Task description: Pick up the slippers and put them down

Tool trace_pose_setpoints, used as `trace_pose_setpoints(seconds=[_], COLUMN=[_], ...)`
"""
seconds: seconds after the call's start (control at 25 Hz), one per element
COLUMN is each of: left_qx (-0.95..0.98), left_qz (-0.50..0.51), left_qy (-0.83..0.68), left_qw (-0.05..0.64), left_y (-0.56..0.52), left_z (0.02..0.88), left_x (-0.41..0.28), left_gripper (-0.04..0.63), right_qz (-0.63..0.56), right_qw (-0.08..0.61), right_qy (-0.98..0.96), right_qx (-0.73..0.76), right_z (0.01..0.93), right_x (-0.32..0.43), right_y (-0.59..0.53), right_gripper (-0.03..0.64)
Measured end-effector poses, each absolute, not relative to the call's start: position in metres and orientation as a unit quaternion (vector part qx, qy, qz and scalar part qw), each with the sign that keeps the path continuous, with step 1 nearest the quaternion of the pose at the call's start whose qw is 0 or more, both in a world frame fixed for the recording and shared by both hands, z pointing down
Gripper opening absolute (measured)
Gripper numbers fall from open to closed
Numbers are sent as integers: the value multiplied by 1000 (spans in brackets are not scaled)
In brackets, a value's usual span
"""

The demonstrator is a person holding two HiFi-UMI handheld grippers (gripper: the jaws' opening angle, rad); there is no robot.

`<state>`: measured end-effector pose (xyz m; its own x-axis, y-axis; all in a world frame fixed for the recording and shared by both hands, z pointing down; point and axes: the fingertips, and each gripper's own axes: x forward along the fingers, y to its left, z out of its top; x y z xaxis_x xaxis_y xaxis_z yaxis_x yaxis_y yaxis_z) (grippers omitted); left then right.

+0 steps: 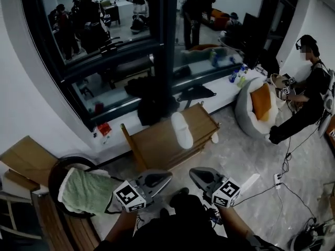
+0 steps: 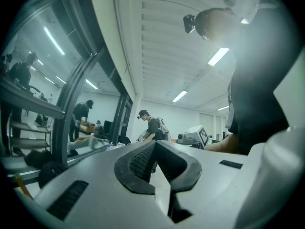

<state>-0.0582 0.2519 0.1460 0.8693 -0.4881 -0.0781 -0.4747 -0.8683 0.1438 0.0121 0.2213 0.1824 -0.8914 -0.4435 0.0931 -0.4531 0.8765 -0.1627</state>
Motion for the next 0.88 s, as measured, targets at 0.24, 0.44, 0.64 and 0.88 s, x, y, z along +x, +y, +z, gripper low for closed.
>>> trace_pose_setpoints(seconds=[0.24,0.44,0.64,0.88], left_qx=[966,966,965,967], left_qz=[-51,-33,-20,-2], left_qy=[-247,-251,-251,-248], left_qw=[56,58,67,64], left_y=[269,262,268,267], left_z=[148,157,162,163], left_x=[-62,-60,-55,-44], left_gripper=[9,9,9,9], right_qz=[88,73,58,71], right_qw=[17,7,2,-18], right_qy=[-963,-967,-972,-968], right_qx=[254,242,228,238], right_z=[175,165,164,165], right_x=[18,14,13,25], right_y=[240,244,251,252], right_gripper=[25,25,25,25])
